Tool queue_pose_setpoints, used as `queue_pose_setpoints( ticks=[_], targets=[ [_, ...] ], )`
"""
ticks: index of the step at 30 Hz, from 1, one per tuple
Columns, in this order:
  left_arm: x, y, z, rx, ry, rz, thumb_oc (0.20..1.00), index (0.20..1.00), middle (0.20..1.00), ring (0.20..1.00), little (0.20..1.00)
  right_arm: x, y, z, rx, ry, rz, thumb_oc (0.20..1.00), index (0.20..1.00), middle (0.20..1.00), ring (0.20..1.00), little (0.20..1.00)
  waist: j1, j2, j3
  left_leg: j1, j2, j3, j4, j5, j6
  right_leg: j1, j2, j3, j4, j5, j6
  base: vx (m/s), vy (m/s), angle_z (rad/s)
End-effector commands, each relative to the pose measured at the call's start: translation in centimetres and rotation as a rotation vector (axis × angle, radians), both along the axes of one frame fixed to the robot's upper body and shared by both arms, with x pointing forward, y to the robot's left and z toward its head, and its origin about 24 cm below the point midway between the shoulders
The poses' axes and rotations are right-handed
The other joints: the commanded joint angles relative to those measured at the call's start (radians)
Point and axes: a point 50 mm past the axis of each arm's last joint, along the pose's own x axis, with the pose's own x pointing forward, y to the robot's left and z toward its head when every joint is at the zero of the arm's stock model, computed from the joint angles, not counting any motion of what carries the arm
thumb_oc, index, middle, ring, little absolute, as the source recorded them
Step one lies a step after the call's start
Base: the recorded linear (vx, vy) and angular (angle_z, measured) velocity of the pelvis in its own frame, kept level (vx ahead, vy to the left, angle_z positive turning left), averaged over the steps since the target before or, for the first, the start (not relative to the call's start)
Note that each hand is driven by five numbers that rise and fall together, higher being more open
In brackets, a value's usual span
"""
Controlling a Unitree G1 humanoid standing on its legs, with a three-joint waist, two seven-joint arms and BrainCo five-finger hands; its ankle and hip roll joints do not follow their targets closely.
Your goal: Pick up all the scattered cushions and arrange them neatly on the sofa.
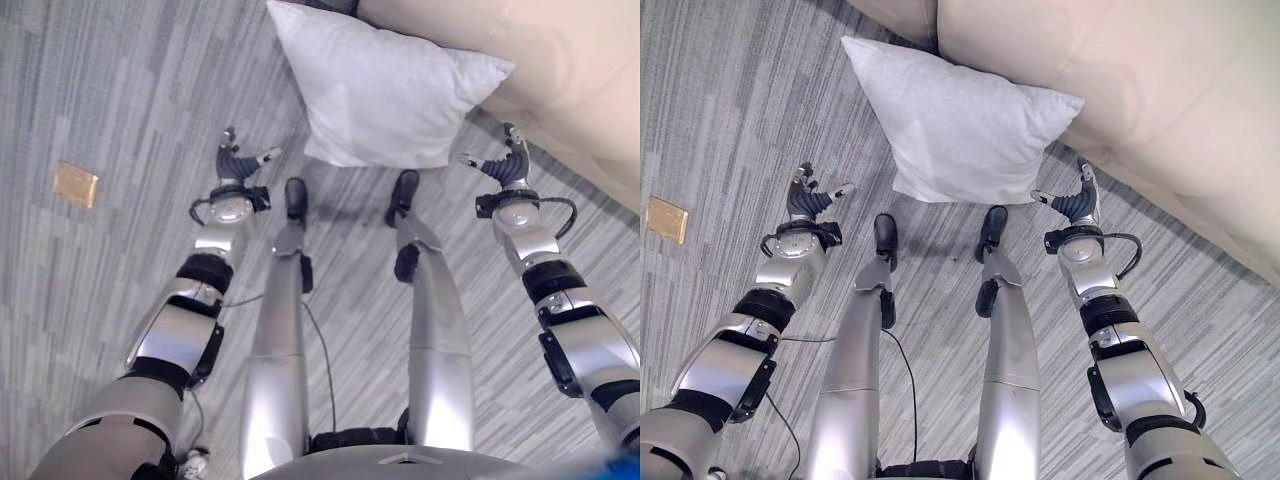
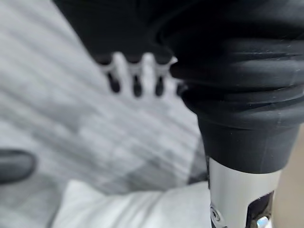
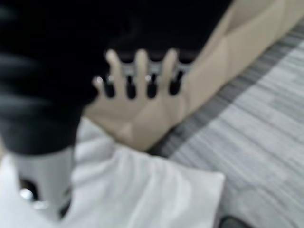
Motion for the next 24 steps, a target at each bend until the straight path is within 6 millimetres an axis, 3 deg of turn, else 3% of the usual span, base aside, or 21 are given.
queue_pose_setpoints(
  ticks=[1, 5, 6, 9, 14, 20, 24],
  targets=[
    [-1.3, 2.4, -2.9, -0.027, 0.060, 0.103, 1.000, 1.000, 1.000, 1.000, 1.000, -1.2, -1.0, -1.8, -0.026, 0.009, -0.027, 1.000, 1.000, 1.000, 1.000, 1.000, -0.016, 0.012, -0.124, -0.042, 0.003, -0.032, 0.058, -0.067, 0.005, -0.053, -0.008, 0.104, -0.005, 0.024, 0.115, 0.03, 0.055, -0.11],
    [-0.4, 2.7, 0.3, -0.036, -0.013, 0.116, 1.000, 1.000, 1.000, 1.000, 1.000, -0.4, 0.0, 2.0, -0.052, -0.112, 0.006, 1.000, 1.000, 1.000, 1.000, 1.000, -0.034, 0.009, -0.123, -0.108, 0.000, -0.017, 0.099, -0.085, 0.010, -0.123, 0.000, 0.124, 0.018, 0.017, 0.117, 0.03, 0.058, -0.05],
    [-0.4, 2.7, 0.4, -0.037, -0.014, 0.116, 1.000, 1.000, 1.000, 1.000, 1.000, -0.3, 0.0, 2.1, -0.052, -0.113, 0.006, 1.000, 1.000, 1.000, 1.000, 1.000, -0.034, 0.009, -0.124, -0.111, 0.000, -0.016, 0.101, -0.085, 0.010, -0.126, 0.000, 0.125, 0.019, 0.017, 0.117, 0.03, 0.021, -0.07],
    [0.3, 2.8, 4.1, -0.032, -0.097, 0.112, 1.000, 1.000, 1.000, 1.000, 1.000, 0.0, 1.0, 5.9, -0.071, -0.237, 0.043, 1.000, 1.000, 1.000, 1.000, 1.000, -0.054, 0.006, -0.122, -0.175, 0.001, -0.008, 0.133, -0.096, 0.013, -0.192, 0.007, 0.141, 0.028, 0.018, 0.120, 0.04, 0.054, -0.08],
    [0.6, 3.0, 7.1, -0.028, -0.160, 0.120, 1.000, 1.000, 1.000, 1.000, 1.000, -0.2, 2.6, 9.2, -0.101, -0.353, 0.098, 1.000, 1.000, 1.000, 1.000, 1.000, -0.077, -0.004, -0.123, -0.245, 0.004, 0.005, 0.185, -0.116, 0.019, -0.269, 0.030, 0.162, 0.053, 0.020, 0.122, 0.03, 0.023, -0.10],
    [1.0, 2.6, 8.7, -0.009, -0.169, 0.128, 1.000, 1.000, 1.000, 1.000, 1.000, -0.5, 3.6, 10.9, -0.108, -0.420, 0.132, 1.000, 1.000, 1.000, 1.000, 1.000, -0.098, -0.009, -0.125, -0.306, 0.009, 0.008, 0.236, -0.125, 0.019, -0.325, 0.044, 0.170, 0.084, 0.015, 0.120, 0.03, -0.002, -0.11],
    [1.5, 1.1, 10.0, -0.024, -0.173, 0.117, 1.000, 1.000, 1.000, 1.000, 1.000, -0.6, 5.0, 12.3, -0.106, -0.464, 0.169, 1.000, 1.000, 1.000, 1.000, 1.000, -0.106, -0.014, -0.116, -0.322, 0.017, 0.003, 0.249, -0.129, 0.023, -0.325, 0.059, 0.164, 0.069, 0.016, 0.121, 0.01, -0.025, -0.07]
  ],
)
